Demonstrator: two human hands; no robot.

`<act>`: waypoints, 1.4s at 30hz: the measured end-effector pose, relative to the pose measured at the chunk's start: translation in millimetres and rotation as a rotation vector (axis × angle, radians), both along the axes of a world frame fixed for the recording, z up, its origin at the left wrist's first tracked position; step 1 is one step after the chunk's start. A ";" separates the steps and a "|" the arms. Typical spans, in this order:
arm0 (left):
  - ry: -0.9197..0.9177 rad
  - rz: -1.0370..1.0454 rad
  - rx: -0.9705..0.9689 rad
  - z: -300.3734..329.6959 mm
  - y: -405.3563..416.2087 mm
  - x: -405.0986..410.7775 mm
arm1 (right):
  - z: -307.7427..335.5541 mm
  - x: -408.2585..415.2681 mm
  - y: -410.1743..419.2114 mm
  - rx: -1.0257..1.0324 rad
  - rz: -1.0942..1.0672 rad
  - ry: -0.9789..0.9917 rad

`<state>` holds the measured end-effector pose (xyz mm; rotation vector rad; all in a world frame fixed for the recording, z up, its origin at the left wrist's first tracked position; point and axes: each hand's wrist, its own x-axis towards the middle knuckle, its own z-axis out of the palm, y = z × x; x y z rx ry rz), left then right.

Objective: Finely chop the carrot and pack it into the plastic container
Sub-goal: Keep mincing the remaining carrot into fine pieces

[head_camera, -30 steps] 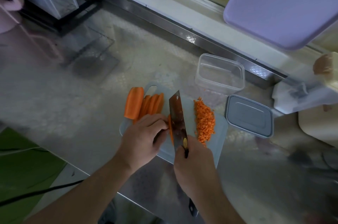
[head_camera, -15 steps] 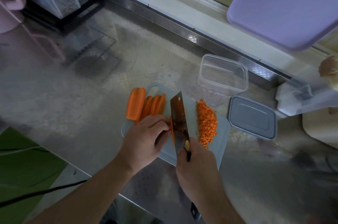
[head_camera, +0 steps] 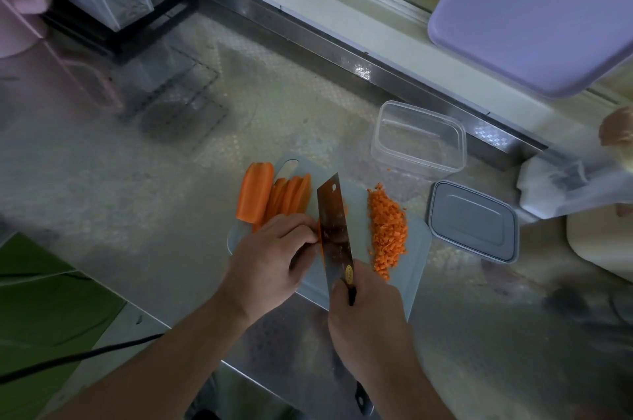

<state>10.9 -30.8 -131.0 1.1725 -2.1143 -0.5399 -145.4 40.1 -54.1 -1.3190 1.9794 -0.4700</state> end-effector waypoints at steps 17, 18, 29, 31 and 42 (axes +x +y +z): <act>0.003 -0.012 0.013 3.2 0.1 -0.3 | -0.7 14.1 -9.0 0.064 0.000 0.078; 0.001 -0.012 0.013 3.9 0.1 -0.4 | -1.4 14.6 -10.8 0.046 -0.006 0.067; -0.018 0.008 -0.001 3.6 0.9 -0.5 | 5.8 -12.1 -12.7 -0.078 -0.158 -0.015; -0.022 0.002 0.003 3.0 1.1 0.0 | 8.8 -15.1 -11.8 -0.030 -0.158 -0.048; -0.070 0.006 -0.017 20.4 2.8 -14.7 | 9.8 -14.1 -15.2 -0.010 -0.192 -0.040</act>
